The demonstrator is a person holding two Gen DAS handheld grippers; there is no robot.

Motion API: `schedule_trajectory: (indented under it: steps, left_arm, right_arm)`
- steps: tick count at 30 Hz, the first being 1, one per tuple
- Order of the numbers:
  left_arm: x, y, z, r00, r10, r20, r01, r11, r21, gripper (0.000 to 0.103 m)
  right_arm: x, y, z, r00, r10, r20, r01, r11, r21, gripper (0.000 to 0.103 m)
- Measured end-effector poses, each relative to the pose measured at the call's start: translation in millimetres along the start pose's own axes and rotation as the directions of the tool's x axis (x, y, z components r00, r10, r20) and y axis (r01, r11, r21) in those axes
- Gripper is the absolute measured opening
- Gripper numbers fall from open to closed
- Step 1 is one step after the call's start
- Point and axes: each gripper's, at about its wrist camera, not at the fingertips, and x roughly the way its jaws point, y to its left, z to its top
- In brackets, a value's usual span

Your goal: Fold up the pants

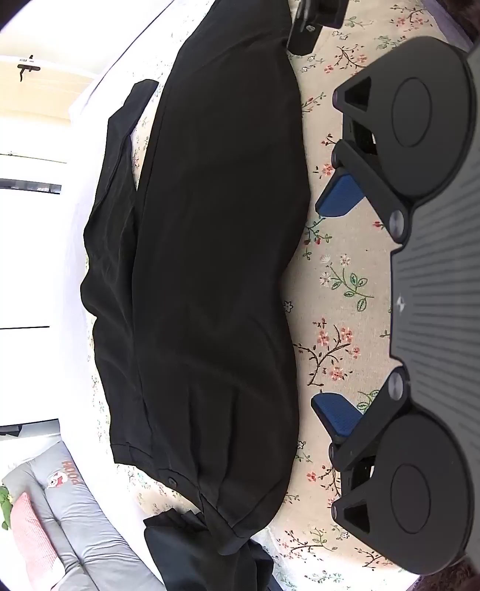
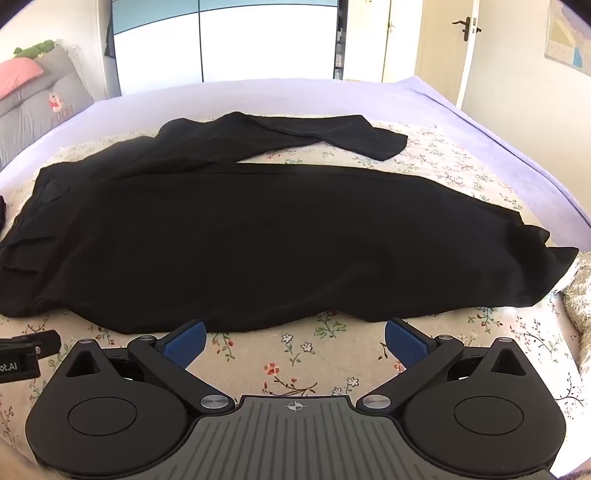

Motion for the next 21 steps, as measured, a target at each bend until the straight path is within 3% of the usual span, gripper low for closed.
schedule_trajectory:
  steps: [21]
  left_arm:
    - [7,3,-4,1.000,-0.015,0.004,0.015,0.999,-0.032,0.103]
  right_arm:
    - [8,10,-3,1.000,-0.002,-0.008,0.002,0.999,-0.034,0.103]
